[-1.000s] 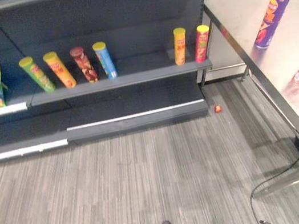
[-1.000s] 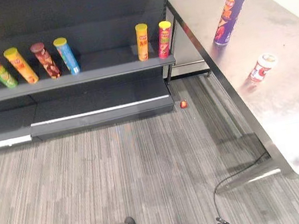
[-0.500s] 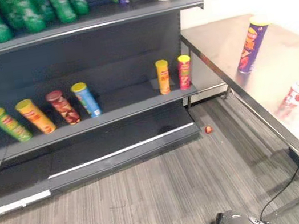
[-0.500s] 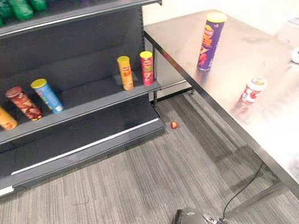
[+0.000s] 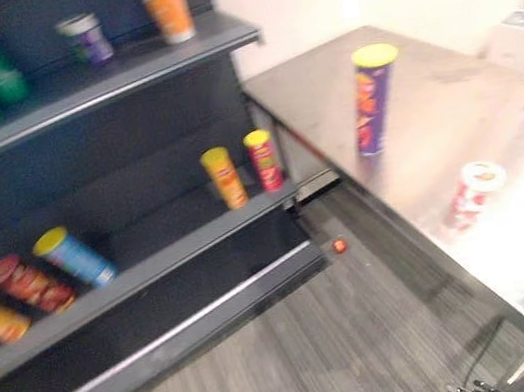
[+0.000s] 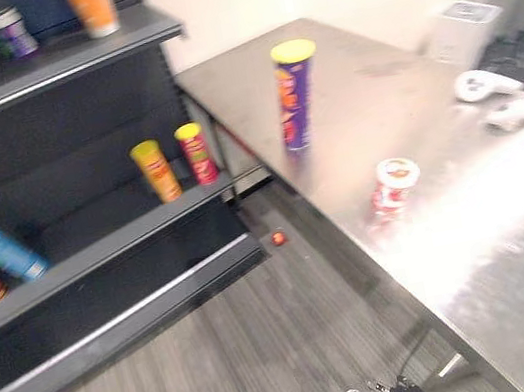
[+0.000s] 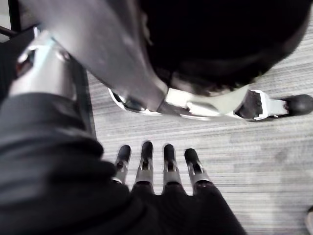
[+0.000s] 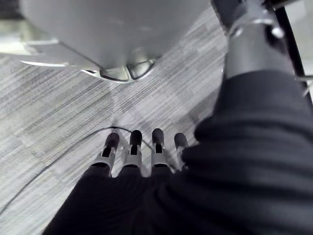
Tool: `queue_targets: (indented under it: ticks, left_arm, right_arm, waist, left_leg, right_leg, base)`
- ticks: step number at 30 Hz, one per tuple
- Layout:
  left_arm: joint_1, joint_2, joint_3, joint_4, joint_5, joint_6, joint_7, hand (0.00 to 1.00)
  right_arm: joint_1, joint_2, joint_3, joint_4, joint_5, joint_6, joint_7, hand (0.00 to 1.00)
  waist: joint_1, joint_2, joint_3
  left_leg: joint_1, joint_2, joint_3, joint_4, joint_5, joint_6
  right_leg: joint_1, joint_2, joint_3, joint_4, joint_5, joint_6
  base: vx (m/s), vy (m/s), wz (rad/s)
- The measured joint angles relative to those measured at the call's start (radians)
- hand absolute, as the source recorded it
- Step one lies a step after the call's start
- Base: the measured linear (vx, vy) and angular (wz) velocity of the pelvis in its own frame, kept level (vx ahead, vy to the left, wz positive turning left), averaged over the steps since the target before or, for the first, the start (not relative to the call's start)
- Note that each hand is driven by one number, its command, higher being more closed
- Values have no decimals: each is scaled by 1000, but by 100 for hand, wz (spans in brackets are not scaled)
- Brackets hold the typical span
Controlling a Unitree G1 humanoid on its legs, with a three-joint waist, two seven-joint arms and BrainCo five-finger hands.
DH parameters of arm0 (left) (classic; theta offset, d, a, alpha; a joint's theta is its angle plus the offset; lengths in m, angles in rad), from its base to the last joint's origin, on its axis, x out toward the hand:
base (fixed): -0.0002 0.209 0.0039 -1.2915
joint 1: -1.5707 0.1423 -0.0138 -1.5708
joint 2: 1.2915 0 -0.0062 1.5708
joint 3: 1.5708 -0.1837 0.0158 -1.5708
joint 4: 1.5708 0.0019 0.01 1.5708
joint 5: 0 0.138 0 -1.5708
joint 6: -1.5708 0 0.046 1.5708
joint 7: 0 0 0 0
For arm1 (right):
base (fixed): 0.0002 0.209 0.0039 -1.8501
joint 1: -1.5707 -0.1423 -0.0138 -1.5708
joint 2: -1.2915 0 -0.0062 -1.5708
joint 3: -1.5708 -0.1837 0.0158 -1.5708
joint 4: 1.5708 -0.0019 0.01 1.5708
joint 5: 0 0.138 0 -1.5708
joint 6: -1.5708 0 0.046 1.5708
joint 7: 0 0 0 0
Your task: Put the gum and the chips on the shelf.
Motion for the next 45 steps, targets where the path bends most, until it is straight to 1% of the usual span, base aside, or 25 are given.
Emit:
queue_targets:
  ticks: [2,5,6,8,9,10,11,12,13,14,15,20,22,24,25,26,27,31,32,34,36,37,40,42,45]
  left_arm:
    - [10,4,26,-1,-17,-1,0,0]
    - [21,4,36,1,-27,-3,-2,0]
    - [24,4,51,5,-28,-3,-3,0]
    - [27,-4,76,5,-30,-5,-3,0]
    - [30,-7,78,6,-29,-9,-2,0]
    - [32,-13,78,7,-29,-10,-2,0]
    - [35,-16,87,15,-30,-11,-4,0]
    - [42,2,90,15,-27,-13,-3,0]
    - [42,13,89,16,-27,-17,-3,0]
    - [37,36,72,28,-25,-23,-4,0]
    - [15,58,36,52,-16,-24,-3,0]
    - [-15,78,-61,87,32,-28,-2,0]
    - [-16,78,-90,91,36,-31,-2,0]
    - [-20,79,-108,92,53,-30,-2,0]
    - [-22,79,-111,92,53,-30,-2,0]
    - [-22,81,-124,92,53,-30,-1,0]
    - [-22,82,-131,91,53,-30,-1,0]
    - [-19,75,-167,92,53,-29,-4,0]
    - [-19,72,-165,92,53,-29,-4,0]
    - [-14,67,-160,92,53,-29,-4,0]
    - [-6,67,-123,92,53,-29,-4,0]
    - [-2,67,-115,91,54,-29,-4,0]
    - [16,66,-41,90,65,-27,-9,0]
    - [29,61,20,89,70,-24,-19,0]
    - [28,54,83,83,71,-23,-24,0]
  right_arm:
    - [0,15,-1,2,17,-1,0,0]
    - [4,20,-5,5,16,-3,1,0]
    - [15,23,-5,8,16,-3,1,0]
    - [30,25,-5,8,15,-3,1,0]
    - [45,25,-5,8,16,-3,1,0]
    - [55,20,-6,7,16,-5,1,0]
    - [62,15,-10,14,15,-8,-1,0]
    - [61,27,-14,38,15,-9,-1,0]
    - [60,37,-19,44,15,-8,0,0]
    - [61,53,-44,62,14,-8,2,0]
    - [58,68,-89,76,14,-8,5,0]
    - [56,68,-128,77,14,-7,10,0]
    - [48,63,-127,77,14,-7,10,0]
    - [37,59,-127,76,15,-7,9,0]
    - [33,58,-127,75,15,-7,8,0]
    - [29,58,-127,74,16,-7,6,0]
    - [28,57,-127,74,15,-6,5,0]
    - [28,44,-132,75,17,-5,6,0]
    - [28,42,-147,76,17,-4,6,0]
    - [28,41,-193,79,21,-1,5,0]
    - [32,44,-295,101,52,6,1,0]
    - [36,43,-328,109,60,10,-1,0]
    - [49,29,-518,114,94,16,-14,0]
    - [42,-15,-673,112,129,21,-20,0]
    - [0,-99,-811,109,158,29,-54,0]
  waist:
    - [1,-24,-3]
    - [0,-32,-8]
    - [0,-35,-10]
    - [0,-34,-11]
    - [-2,-27,-17]
    - [-3,-15,-26]
    - [-1,1,-44]
    - [-13,-31,-58]
    - [-14,-51,-68]
    - [-15,-79,-86]
    - [-30,-91,-94]
    - [-30,-86,-94]
    - [-29,-75,-92]
    - [-31,-59,-85]
    - [-31,-58,-82]
    - [-31,-57,-81]
    - [-30,-56,-80]
    - [-31,-47,-63]
    - [-29,-47,-63]
    - [-24,-42,-63]
    - [-25,-43,-64]
    - [-25,-46,-66]
    - [-26,-65,-74]
    - [-27,-75,-80]
    - [-32,-84,-91]
  left_leg:
    - [-21,-31,-26,-114,-35,27]
    - [-22,-64,-142,-489,-34,36]
    - [-19,-65,-206,-655,-14,49]
    - [-10,-63,-242,-773,21,48]
    - [-6,-64,-265,-841,54,40]
    - [-6,-64,-278,-872,71,37]
    - [13,-77,-284,-876,145,-45]
    - [28,-115,-236,-875,125,-26]
    - [36,-133,-213,-873,118,-19]
    - [47,-162,-173,-872,100,-3]
    - [55,-195,-156,-875,88,16]
    - [117,-232,-76,-921,73,45]
    - [134,-233,-33,-939,72,53]
    - [141,-232,15,-962,77,62]
    - [144,-229,25,-967,79,65]
    - [150,-236,44,-981,83,72]
    - [157,-244,50,-985,84,72]
    - [184,-263,44,-996,82,67]
    - [184,-264,42,-999,81,66]
    - [184,-273,11,-1013,81,63]
    - [189,-276,-36,-1032,83,61]
    - [191,-274,-37,-1032,84,61]
    - [208,-268,-33,-1048,83,62]
    - [217,-270,-16,-1050,84,68]
    - [217,-275,-11,-1046,79,73]
  right_leg:
    - [34,21,123,-64,36,0]
    - [53,36,320,-115,68,27]
    - [50,36,410,-122,75,41]
    - [51,31,492,-132,77,62]
    - [49,24,543,-132,73,94]
    - [44,25,563,-131,69,110]
    - [43,17,614,-128,68,147]
    - [45,-27,621,-143,87,172]
    - [45,-51,610,-153,91,176]
    - [49,-87,611,-182,110,197]
    - [57,-116,610,-215,145,210]
    - [28,-141,652,-217,227,206]
    - [1,-141,619,-208,262,199]
    - [-26,-159,401,-202,300,175]
    - [-25,-168,322,-204,303,168]
    - [-19,-190,172,-200,291,148]
    - [-11,-200,110,-207,282,136]
    - [26,-196,118,-254,291,161]
    - [30,-196,118,-264,295,180]
    - [35,-189,119,-296,295,191]
    - [60,-168,119,-351,299,204]
    - [69,-162,119,-368,305,204]
    - [97,-145,130,-416,331,204]
    - [100,-139,145,-428,346,206]
    - [99,-140,160,-433,353,210]
  base:
    - [151,55,-201]
    - [199,205,-213]
    - [215,294,-186]
    - [266,391,-154]
    - [256,410,-125]
    - [265,457,-130]
    - [261,447,-106]
    - [250,426,-102]
    - [222,369,-81]
    - [211,385,-63]
    - [172,314,-52]
    - [60,198,-52]
    - [-18,133,-69]
    - [-53,62,-70]
    - [-95,-2,-51]
    - [-86,-20,-37]
    - [-74,-16,-32]
    - [-60,2,-6]
    - [-52,-30,-4]
    - [-49,-32,-7]
    - [6,-30,-3]
    - [41,-27,-4]
    - [69,-7,-9]
    - [120,23,-19]
    - [114,29,-16]
